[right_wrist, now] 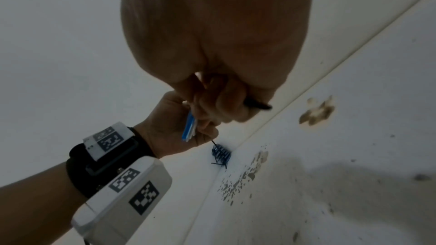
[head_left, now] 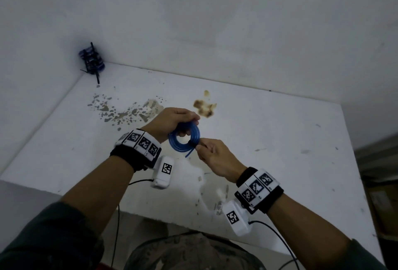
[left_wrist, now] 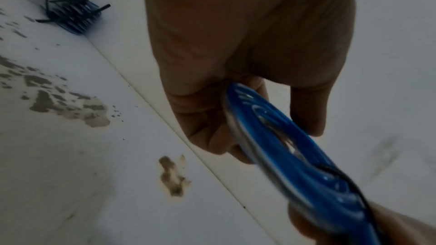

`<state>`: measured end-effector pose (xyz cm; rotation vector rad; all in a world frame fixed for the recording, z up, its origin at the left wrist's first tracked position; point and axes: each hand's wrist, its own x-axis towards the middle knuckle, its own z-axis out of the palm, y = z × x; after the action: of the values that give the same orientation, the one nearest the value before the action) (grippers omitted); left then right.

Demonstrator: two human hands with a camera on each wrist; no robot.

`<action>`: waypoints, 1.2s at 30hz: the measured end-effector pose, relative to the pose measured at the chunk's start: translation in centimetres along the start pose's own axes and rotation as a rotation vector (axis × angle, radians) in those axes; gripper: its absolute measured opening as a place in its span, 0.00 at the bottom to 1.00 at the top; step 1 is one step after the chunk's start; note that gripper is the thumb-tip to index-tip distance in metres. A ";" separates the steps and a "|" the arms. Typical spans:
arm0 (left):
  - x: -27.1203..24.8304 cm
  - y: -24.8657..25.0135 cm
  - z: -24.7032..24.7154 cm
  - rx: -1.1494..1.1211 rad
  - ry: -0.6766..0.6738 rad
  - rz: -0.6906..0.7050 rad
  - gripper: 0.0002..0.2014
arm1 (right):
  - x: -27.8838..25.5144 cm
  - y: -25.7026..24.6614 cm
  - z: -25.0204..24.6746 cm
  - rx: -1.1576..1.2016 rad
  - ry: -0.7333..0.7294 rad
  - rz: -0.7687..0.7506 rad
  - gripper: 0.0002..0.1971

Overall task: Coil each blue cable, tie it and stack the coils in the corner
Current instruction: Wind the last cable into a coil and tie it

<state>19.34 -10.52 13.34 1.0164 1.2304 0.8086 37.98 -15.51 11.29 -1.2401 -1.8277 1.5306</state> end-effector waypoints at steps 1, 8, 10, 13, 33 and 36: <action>-0.1 -0.1 -0.1 -0.065 0.013 -0.007 0.10 | 0.0 0.1 0.5 0.008 0.015 -0.013 0.18; -1.0 -2.0 -0.4 -0.211 0.346 -0.039 0.17 | 1.3 -0.1 2.1 0.304 0.206 0.123 0.16; -1.7 -2.9 -0.2 -0.021 0.323 -0.003 0.16 | 1.9 -0.4 2.3 0.339 0.231 0.126 0.13; -2.4 -3.3 0.0 0.104 0.319 0.027 0.12 | 2.8 -0.5 2.9 0.332 0.272 0.136 0.10; -3.1 -0.7 -5.7 0.221 0.204 -0.014 0.25 | 5.9 -2.0 3.0 0.349 0.291 0.017 0.16; -2.0 -0.8 -5.5 0.183 0.334 0.139 0.20 | 5.7 -1.8 3.2 0.327 0.213 -0.017 0.13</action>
<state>13.53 -11.65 13.15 1.1553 1.5526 1.0171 31.99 -12.37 10.92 -1.1754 -1.3861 1.5463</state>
